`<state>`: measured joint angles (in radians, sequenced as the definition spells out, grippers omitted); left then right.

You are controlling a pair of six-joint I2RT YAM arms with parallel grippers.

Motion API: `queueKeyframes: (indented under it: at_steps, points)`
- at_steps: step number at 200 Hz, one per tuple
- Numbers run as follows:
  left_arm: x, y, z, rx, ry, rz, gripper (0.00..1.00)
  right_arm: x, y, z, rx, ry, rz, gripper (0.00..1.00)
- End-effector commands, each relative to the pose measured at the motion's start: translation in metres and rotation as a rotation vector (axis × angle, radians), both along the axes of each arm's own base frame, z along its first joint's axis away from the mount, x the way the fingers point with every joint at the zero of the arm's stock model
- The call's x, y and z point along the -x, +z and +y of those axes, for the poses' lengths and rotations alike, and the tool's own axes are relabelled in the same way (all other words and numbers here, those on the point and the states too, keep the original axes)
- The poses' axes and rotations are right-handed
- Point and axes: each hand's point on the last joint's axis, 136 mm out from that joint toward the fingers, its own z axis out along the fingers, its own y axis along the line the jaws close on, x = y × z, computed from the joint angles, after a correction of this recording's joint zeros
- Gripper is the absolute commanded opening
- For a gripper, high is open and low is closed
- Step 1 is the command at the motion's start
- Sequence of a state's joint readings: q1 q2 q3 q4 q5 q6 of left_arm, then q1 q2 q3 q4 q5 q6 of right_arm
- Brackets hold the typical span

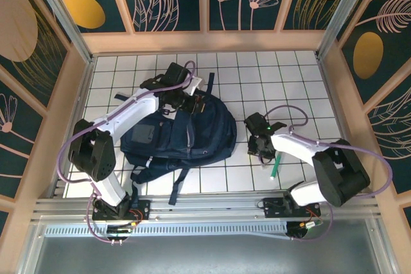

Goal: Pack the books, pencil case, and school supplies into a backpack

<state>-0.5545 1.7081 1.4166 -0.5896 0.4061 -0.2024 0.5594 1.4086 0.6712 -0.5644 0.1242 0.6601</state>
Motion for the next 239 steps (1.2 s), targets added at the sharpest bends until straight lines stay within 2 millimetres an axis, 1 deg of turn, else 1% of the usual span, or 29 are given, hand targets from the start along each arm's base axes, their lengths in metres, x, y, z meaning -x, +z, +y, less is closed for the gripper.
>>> queueKeyframes:
  at_steps: [1,13,29,46,60,76,94,119,134,153,160,167,177,187,201,212,214,215,218,219,222,223,225,229,230,231,233,236,239]
  points:
    - [0.012,0.032,-0.005,0.112,-0.054,-0.007,0.00,0.001,-0.012,0.003,0.029,0.040,0.015,0.26]
    - [0.014,0.032,-0.005,0.132,-0.058,0.010,0.00,0.002,-0.011,0.011,0.029,0.058,0.009,0.16]
    - [0.016,0.032,-0.006,0.143,-0.059,0.025,0.00,-0.003,0.004,0.024,0.012,0.076,-0.021,0.12]
    - [0.016,0.033,-0.006,0.154,-0.053,0.036,0.00,-0.017,0.039,0.047,-0.066,0.097,-0.098,0.10]
    - [0.017,0.035,-0.008,0.174,-0.048,0.051,0.00,-0.030,0.075,0.072,-0.185,0.128,-0.169,0.06]
    - [0.016,0.037,-0.010,0.191,-0.036,0.061,0.00,-0.041,0.111,0.096,-0.303,0.137,-0.241,0.06]
    - [0.014,0.039,-0.011,0.211,-0.023,0.067,0.00,-0.048,0.142,0.137,-0.490,0.165,-0.267,0.05]
    - [0.013,0.041,-0.015,0.244,-0.011,0.086,0.00,-0.056,0.178,0.193,-0.743,0.204,-0.272,0.05]
    - [0.014,0.039,-0.015,0.247,-0.003,0.097,0.00,-0.067,0.180,0.213,-0.802,0.204,-0.271,0.06]
    - [0.014,0.040,-0.015,0.260,0.004,0.101,0.00,-0.082,0.165,0.231,-0.826,0.201,-0.259,0.13]
    - [0.013,0.040,-0.015,0.262,0.009,0.101,0.00,-0.085,0.161,0.238,-0.848,0.208,-0.253,0.19]
    - [0.012,0.041,-0.012,0.260,0.018,0.099,0.00,-0.086,0.156,0.241,-0.852,0.200,-0.233,0.28]
    - [0.010,0.042,-0.010,0.260,0.032,0.092,0.00,-0.088,0.152,0.240,-0.848,0.189,-0.213,0.42]
    - [0.009,0.044,-0.006,0.259,0.049,0.083,0.00,-0.088,0.150,0.228,-0.810,0.165,-0.215,0.53]
    - [0.007,0.044,-0.001,0.260,0.075,0.065,0.00,-0.087,0.144,0.196,-0.727,0.116,-0.232,0.58]
    - [0.005,0.043,0.002,0.265,0.092,0.061,0.00,-0.084,0.136,0.162,-0.647,0.056,-0.231,0.60]
    - [0.005,0.043,0.003,0.266,0.097,0.060,0.00,-0.084,0.132,0.152,-0.620,0.036,-0.231,0.61]
    - [0.005,0.042,0.003,0.266,0.099,0.060,0.00,-0.084,0.132,0.152,-0.620,0.036,-0.231,0.61]
    - [0.004,0.042,0.003,0.265,0.104,0.062,0.00,-0.082,0.129,0.138,-0.584,0.010,-0.230,0.63]
    - [0.005,0.041,0.004,0.265,0.106,0.063,0.00,-0.082,0.129,0.138,-0.584,0.010,-0.230,0.63]
    - [0.004,0.040,0.003,0.268,0.108,0.064,0.00,-0.079,0.125,0.124,-0.544,-0.015,-0.230,0.66]
    - [0.005,0.040,0.003,0.269,0.108,0.066,0.00,-0.079,0.125,0.124,-0.544,-0.015,-0.230,0.66]
    - [0.004,0.040,0.003,0.271,0.109,0.066,0.00,-0.077,0.121,0.112,-0.512,-0.035,-0.229,0.67]
    - [0.005,0.039,0.002,0.277,0.107,0.070,0.00,-0.075,0.118,0.101,-0.482,-0.053,-0.229,0.68]
    - [0.005,0.039,0.002,0.278,0.106,0.070,0.00,-0.073,0.115,0.094,-0.460,-0.067,-0.226,0.69]
    - [0.005,0.039,0.002,0.278,0.107,0.070,0.00,-0.073,0.115,0.094,-0.460,-0.067,-0.226,0.69]
    - [0.004,0.038,0.002,0.279,0.107,0.071,0.00,-0.071,0.111,0.082,-0.426,-0.092,-0.223,0.70]
    - [0.004,0.038,0.001,0.281,0.108,0.073,0.00,-0.068,0.108,0.075,-0.403,-0.106,-0.220,0.71]
    - [0.004,0.037,0.001,0.282,0.111,0.075,0.00,-0.063,0.103,0.060,-0.358,-0.140,-0.208,0.73]
